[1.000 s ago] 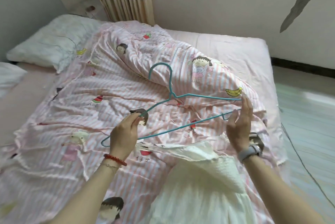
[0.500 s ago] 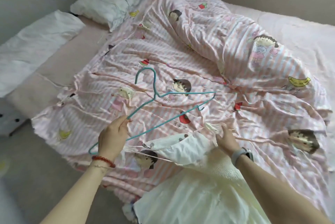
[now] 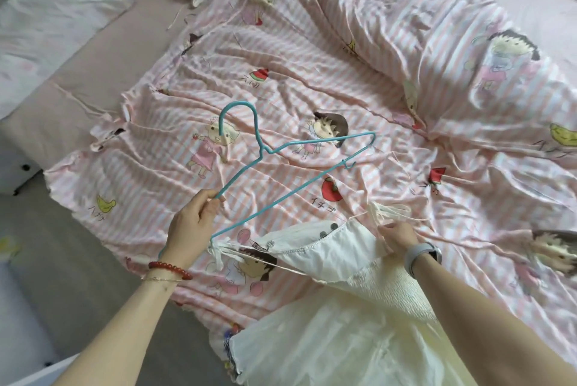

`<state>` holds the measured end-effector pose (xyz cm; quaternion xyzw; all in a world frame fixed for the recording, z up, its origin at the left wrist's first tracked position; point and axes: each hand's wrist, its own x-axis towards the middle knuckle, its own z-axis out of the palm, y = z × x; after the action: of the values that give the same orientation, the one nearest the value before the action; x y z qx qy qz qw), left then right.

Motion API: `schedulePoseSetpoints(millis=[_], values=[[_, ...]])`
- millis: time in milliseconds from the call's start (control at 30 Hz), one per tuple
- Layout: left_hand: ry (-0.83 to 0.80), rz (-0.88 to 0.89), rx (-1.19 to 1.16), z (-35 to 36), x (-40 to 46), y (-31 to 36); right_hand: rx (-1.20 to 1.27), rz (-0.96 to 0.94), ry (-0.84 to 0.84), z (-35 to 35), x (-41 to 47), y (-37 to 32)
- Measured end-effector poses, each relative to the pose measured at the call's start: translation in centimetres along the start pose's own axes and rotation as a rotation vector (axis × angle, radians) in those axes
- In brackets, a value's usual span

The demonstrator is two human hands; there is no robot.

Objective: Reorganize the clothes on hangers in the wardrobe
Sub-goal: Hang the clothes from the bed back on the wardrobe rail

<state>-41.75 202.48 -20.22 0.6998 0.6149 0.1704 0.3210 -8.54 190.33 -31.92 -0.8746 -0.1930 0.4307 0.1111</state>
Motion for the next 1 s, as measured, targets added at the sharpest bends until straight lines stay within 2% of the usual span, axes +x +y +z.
schedulePoseSetpoints(millis=[133,300,367,500,633,767,867,1000], values=[[-0.026,-0.003,-0.003,0.9,0.8,0.0,0.072,-0.021,0.045,-0.3,0.1,-0.2],[-0.070,-0.022,0.010,1.8,0.8,0.1,0.110,-0.075,-0.082,0.2,0.7,-0.2],[-0.071,-0.030,0.003,1.8,0.9,0.0,0.106,-0.151,-0.017,0.3,1.0,-0.7],[-0.082,-0.036,-0.006,1.6,0.9,-0.3,0.318,-0.241,0.193,-0.5,0.6,-2.3],[-0.123,-0.046,-0.010,1.4,0.9,-0.1,0.366,-0.340,0.281,-2.1,-0.4,-4.2],[-0.155,-0.009,-0.066,1.0,0.9,0.4,0.238,-0.437,0.344,-3.1,-1.7,-6.1],[-0.167,0.005,-0.091,0.6,1.0,1.0,0.044,-0.554,0.392,-2.9,-3.0,-6.7],[-0.116,0.025,-0.170,-0.6,0.9,1.5,-0.099,-0.735,0.523,-2.9,-5.2,-7.3]])
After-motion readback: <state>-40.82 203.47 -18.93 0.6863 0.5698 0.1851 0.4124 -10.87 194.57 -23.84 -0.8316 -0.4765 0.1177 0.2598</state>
